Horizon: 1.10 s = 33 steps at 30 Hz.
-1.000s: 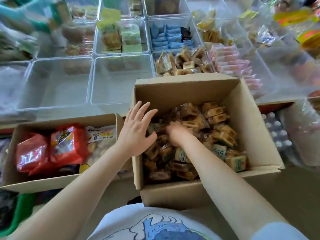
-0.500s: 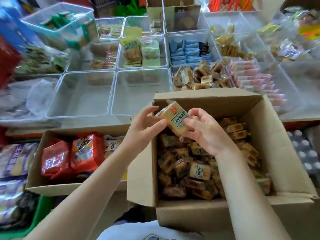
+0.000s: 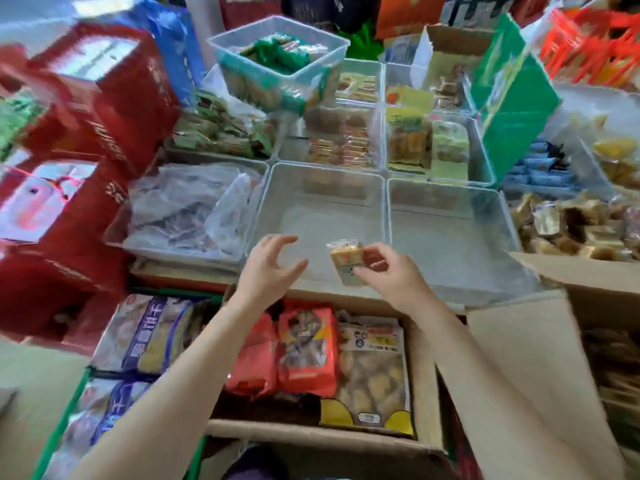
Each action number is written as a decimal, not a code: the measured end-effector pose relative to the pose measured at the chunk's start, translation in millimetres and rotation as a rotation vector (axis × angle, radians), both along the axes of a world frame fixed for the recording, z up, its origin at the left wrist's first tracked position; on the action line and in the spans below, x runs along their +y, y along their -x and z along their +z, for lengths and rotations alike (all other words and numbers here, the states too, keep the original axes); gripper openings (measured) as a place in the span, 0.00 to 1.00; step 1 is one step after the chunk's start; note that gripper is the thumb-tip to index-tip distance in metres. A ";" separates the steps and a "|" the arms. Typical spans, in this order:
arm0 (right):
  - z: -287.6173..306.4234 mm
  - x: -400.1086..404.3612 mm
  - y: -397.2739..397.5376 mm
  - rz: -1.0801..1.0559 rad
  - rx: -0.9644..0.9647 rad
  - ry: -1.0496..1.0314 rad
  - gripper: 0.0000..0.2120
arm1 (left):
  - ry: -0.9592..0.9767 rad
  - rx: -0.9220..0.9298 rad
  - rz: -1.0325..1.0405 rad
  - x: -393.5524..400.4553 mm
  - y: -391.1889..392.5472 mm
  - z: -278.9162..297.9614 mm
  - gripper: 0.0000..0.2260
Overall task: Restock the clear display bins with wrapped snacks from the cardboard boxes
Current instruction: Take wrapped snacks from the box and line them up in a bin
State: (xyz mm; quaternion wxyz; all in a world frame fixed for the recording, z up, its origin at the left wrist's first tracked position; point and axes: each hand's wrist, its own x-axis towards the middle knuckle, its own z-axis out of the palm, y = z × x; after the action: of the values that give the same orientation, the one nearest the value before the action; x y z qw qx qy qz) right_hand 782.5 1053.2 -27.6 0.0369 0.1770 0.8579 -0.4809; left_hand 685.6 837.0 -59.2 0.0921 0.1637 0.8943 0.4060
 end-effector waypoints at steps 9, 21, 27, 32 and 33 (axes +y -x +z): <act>-78.1 -97.3 140.8 -0.082 -0.186 -0.305 0.15 | 0.550 0.123 -0.296 -100.1 95.4 -89.9 0.27; -143.1 -123.4 223.2 0.279 -0.707 -0.431 0.16 | 0.422 0.393 -0.228 -101.8 97.7 -126.7 0.16; -146.9 -121.1 225.3 0.279 -0.753 -0.443 0.18 | 0.442 0.352 -0.241 -103.2 97.4 -125.0 0.17; -113.0 -117.7 185.2 0.106 -0.501 -0.440 0.14 | 0.506 0.225 -0.315 -107.1 101.6 -116.0 0.20; -103.6 -117.2 170.4 0.061 -0.399 -0.447 0.12 | 0.528 0.171 -0.329 -106.6 102.4 -111.1 0.21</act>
State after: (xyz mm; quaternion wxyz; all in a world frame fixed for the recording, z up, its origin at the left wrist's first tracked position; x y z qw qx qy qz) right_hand 612.0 936.0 -131.2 0.1796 0.2458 0.9232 -0.2345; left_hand 583.2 730.5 -170.3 0.1203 0.3101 0.9348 0.1246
